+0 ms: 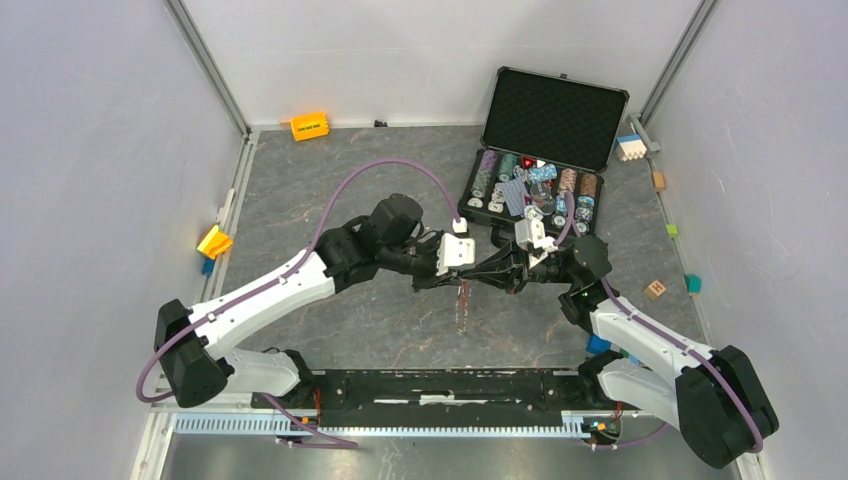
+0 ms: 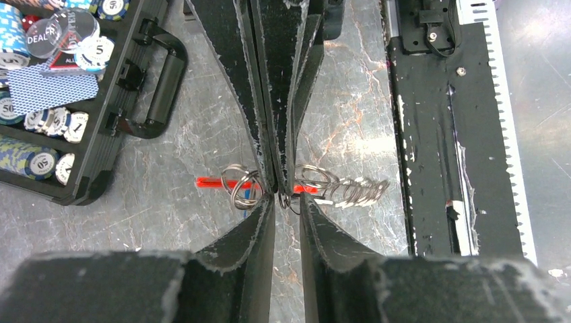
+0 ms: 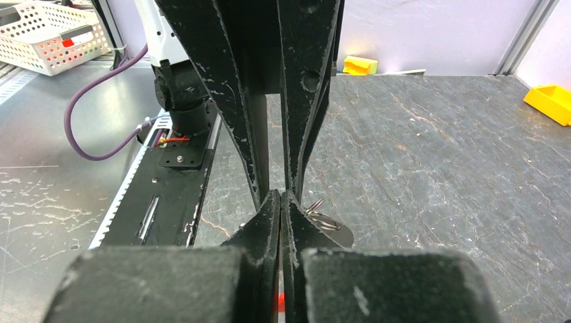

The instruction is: Put the keys on the keyring

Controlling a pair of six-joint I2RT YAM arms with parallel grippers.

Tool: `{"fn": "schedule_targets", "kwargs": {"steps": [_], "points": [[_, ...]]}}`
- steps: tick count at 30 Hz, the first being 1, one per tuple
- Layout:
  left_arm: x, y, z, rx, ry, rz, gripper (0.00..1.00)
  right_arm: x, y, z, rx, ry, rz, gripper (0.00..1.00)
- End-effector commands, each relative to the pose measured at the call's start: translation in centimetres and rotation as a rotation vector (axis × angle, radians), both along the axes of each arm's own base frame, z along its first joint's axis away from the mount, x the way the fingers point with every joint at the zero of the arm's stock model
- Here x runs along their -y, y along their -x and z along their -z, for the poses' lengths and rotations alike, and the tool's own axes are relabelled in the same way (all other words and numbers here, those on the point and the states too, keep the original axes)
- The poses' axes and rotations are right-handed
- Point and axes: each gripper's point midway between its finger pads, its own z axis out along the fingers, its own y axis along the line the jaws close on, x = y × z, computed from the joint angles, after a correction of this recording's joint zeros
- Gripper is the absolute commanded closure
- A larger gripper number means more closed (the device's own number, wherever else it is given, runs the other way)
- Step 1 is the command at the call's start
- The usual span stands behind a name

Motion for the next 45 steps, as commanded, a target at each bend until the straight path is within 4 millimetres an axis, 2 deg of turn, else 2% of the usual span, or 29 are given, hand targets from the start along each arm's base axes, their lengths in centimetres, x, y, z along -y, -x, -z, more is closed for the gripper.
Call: {"fn": "schedule_targets", "kwargs": {"steps": [1, 9, 14, 22, 30, 41, 43, 45], "points": [[0.8, -0.6, -0.7, 0.027, 0.039, 0.014, 0.74, 0.0, -0.4, -1.8, 0.057, -0.036, 0.015, 1.0], [0.9, -0.5, -0.8, 0.02, 0.046, 0.016, 0.84, 0.0, -0.4, -1.8, 0.06, -0.036, 0.017, 1.0], [0.7, -0.5, -1.0, 0.021, 0.047, 0.015, 0.97, 0.0, -0.5, -1.7, 0.06, -0.033, 0.022, 1.0], [-0.8, -0.6, -1.2, 0.03, -0.008, -0.026, 0.98, 0.0, -1.7, -0.7, 0.059, 0.019, 0.06, 1.0], [-2.2, -1.7, -0.5, -0.009, -0.182, -0.098, 0.98, -0.2, -2.4, 0.8, 0.056, 0.08, 0.062, 0.91], [-2.1, -2.7, -0.9, -0.005, -0.216, -0.137, 0.98, -0.5, -1.9, 1.7, 0.029, 0.099, 0.023, 0.89], [-1.9, -2.8, -1.1, -0.005, -0.213, -0.137, 0.98, -0.5, -1.8, 1.6, 0.031, 0.098, 0.017, 0.86], [-1.9, -3.1, -1.2, -0.001, -0.215, -0.148, 0.98, -0.5, -1.7, 1.5, 0.034, 0.096, 0.011, 0.77]]}}
